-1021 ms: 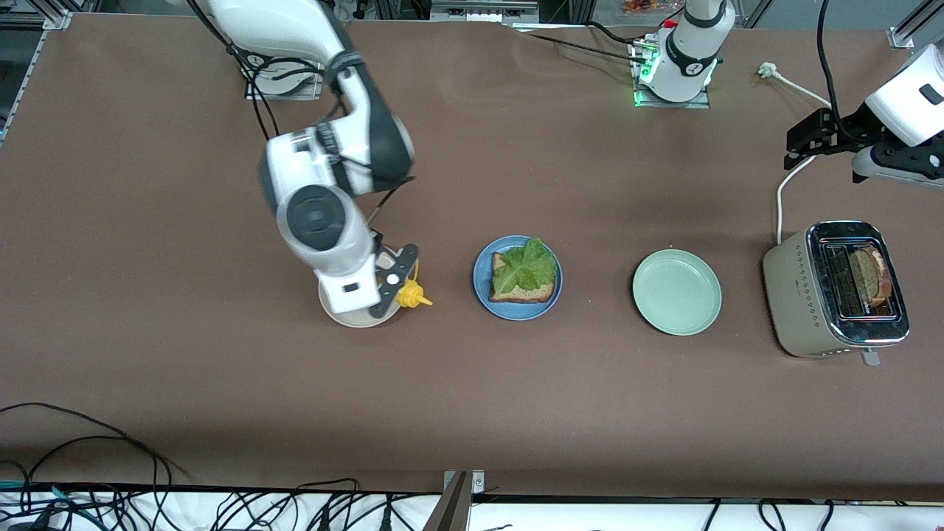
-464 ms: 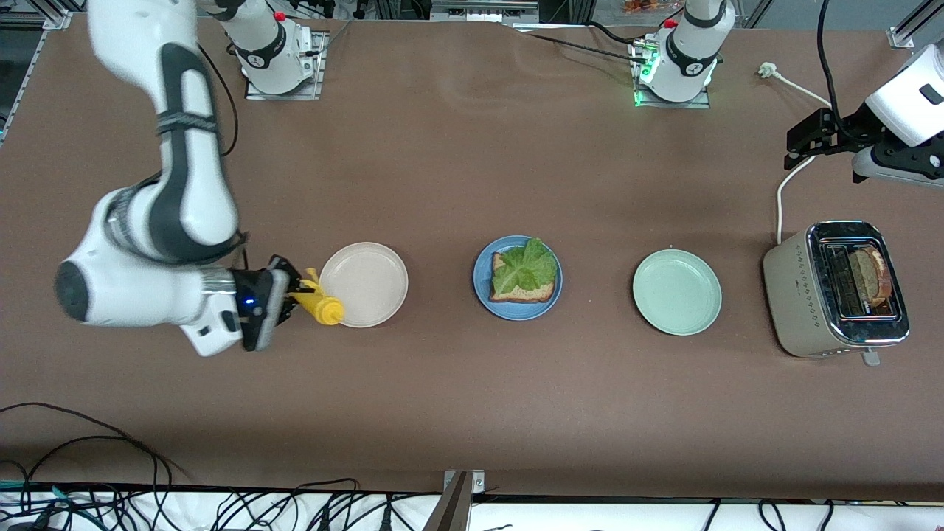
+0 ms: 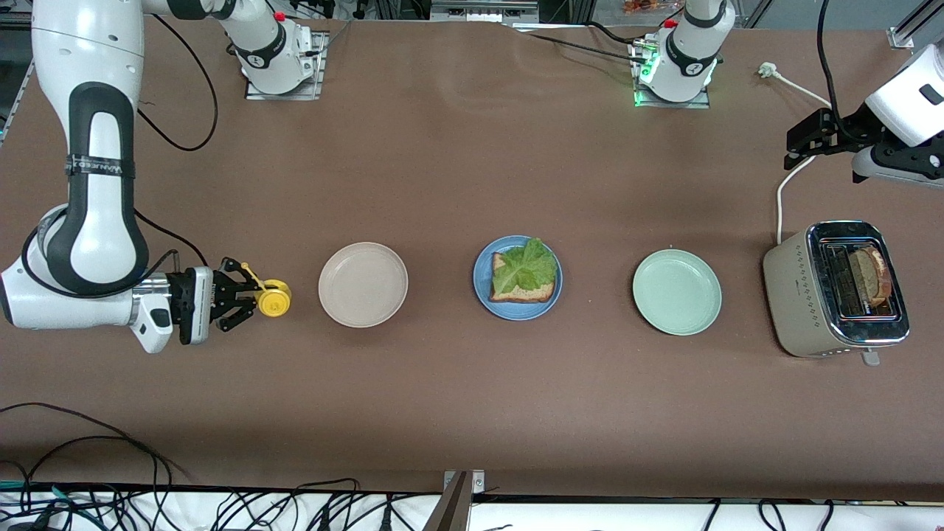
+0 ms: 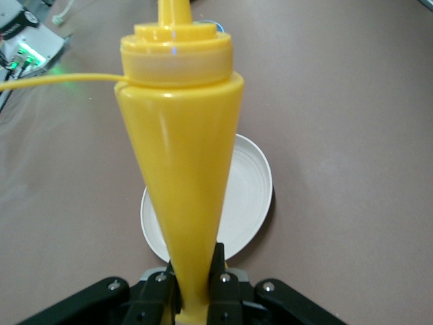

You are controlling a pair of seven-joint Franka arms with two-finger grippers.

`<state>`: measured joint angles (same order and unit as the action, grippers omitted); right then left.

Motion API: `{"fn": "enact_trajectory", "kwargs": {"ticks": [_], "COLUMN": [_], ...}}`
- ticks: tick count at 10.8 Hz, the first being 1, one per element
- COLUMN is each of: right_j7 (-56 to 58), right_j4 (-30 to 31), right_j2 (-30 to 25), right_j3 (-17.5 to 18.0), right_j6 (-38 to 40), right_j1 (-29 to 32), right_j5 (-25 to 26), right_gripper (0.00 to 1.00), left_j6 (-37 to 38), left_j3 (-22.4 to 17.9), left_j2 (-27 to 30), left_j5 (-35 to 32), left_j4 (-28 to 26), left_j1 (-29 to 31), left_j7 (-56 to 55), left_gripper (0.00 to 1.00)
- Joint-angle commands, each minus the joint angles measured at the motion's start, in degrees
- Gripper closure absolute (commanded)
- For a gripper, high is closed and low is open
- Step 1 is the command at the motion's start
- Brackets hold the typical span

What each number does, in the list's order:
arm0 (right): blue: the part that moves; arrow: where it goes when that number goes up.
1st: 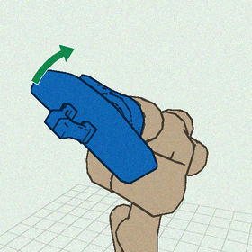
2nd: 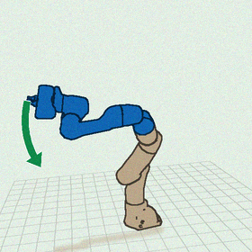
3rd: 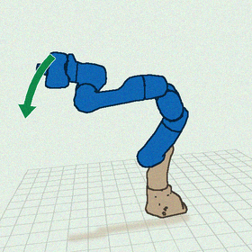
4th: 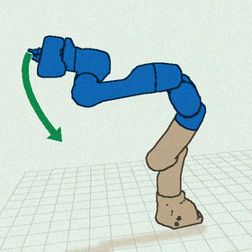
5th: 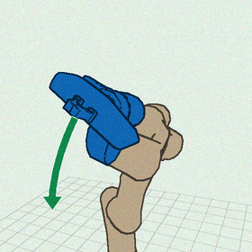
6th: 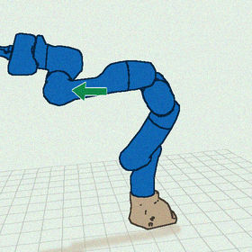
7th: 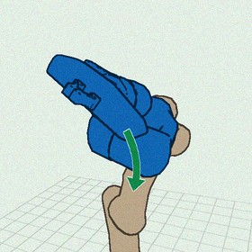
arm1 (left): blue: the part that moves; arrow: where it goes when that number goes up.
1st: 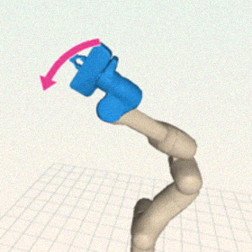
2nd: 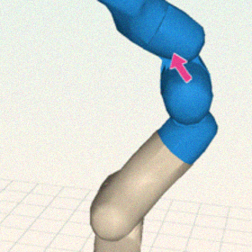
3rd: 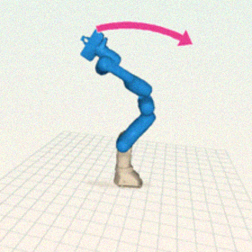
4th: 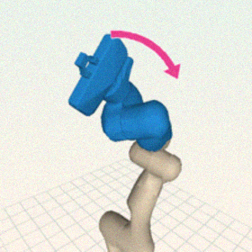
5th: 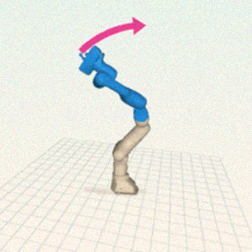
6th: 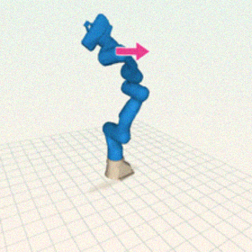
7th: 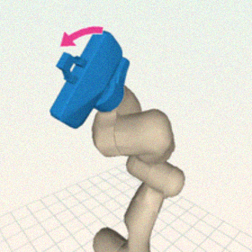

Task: Make sandwich in blue plate with both arms
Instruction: 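Carry the yellow bottle back beside the cream plate and lower it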

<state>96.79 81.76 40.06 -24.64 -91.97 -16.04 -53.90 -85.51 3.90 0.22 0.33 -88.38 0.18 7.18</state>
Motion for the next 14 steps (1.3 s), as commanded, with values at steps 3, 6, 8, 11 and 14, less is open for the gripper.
{"fn": "enact_trajectory", "kwargs": {"ticks": [3, 6, 8, 11, 14], "right_j7": [22.3, 28.3, 31.5, 32.9, 34.0], "right_j4": [3.1, 3.1, 3.1, 3.1, 3.1], "right_j2": [6.0, 8.8, 10.2, 11.4, 14.7], "right_j3": [6.0, 6.2, 6.2, 6.2, 6.2], "right_j6": [2.3, 2.8, 2.8, 2.8, 5.3], "right_j1": [8.4, 10.2, 10.9, 11.4, 11.3], "right_j5": [-10.7, -11.8, -12.4, -13.2, -18.9], "right_gripper": [0.98, 0.98, 0.98, 0.98, 0.98], "left_j6": [0.8, 0.8, 0.8, 0.8, 0.8], "left_j3": [0.1, 0.1, 0.1, 0.1, 0.1], "left_j2": [-0.3, -0.3, -0.3, -0.3, -0.3], "left_j5": [0.3, 0.3, 0.3, 0.3, 0.3], "left_j4": [1.0, 1.0, 1.0, 1.1, 1.0], "left_j1": [0.4, 0.4, 0.4, 0.4, 0.4], "left_j7": [0.4, 0.4, 0.4, 0.4, 0.4], "left_gripper": [0.0, 0.0, 0.0, 0.0, 0.0]}}
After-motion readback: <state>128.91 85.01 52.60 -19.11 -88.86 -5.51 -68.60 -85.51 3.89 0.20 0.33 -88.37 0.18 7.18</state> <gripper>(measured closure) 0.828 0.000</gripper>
